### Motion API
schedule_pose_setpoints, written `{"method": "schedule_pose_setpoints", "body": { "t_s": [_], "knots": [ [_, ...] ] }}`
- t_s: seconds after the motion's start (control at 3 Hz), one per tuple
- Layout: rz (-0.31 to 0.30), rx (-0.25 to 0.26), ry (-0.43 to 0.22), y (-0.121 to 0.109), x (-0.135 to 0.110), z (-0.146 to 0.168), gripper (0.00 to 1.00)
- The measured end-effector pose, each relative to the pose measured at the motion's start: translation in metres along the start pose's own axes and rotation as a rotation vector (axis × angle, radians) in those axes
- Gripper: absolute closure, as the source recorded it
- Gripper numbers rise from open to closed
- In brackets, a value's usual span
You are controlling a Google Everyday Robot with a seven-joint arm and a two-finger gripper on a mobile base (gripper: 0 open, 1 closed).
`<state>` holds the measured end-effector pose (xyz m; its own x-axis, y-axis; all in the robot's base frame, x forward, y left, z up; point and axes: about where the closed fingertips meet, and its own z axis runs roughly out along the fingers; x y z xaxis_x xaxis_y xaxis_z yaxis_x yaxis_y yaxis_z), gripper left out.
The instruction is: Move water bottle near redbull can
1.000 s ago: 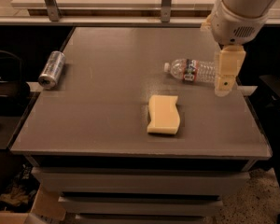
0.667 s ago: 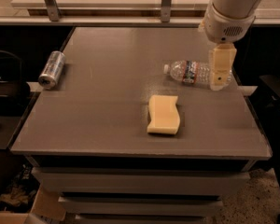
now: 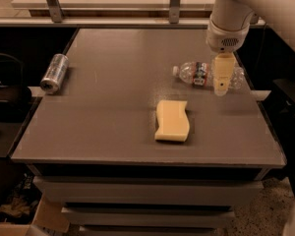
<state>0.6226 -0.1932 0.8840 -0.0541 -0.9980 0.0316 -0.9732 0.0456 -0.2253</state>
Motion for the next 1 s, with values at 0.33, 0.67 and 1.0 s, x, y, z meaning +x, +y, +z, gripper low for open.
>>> {"method": "schedule_pose_setpoints", "body": {
  "t_s": [0.33, 0.67, 1.0],
  "knots": [
    [0.01, -0.03, 0.023, -0.003, 0.002, 0.028, 0.15],
    [0.019, -0.053, 0.038, -0.003, 0.006, 0.046, 0.38],
    [0.032, -0.053, 0.013, -0.008, 0.006, 0.043, 0.61]
  ]
}}
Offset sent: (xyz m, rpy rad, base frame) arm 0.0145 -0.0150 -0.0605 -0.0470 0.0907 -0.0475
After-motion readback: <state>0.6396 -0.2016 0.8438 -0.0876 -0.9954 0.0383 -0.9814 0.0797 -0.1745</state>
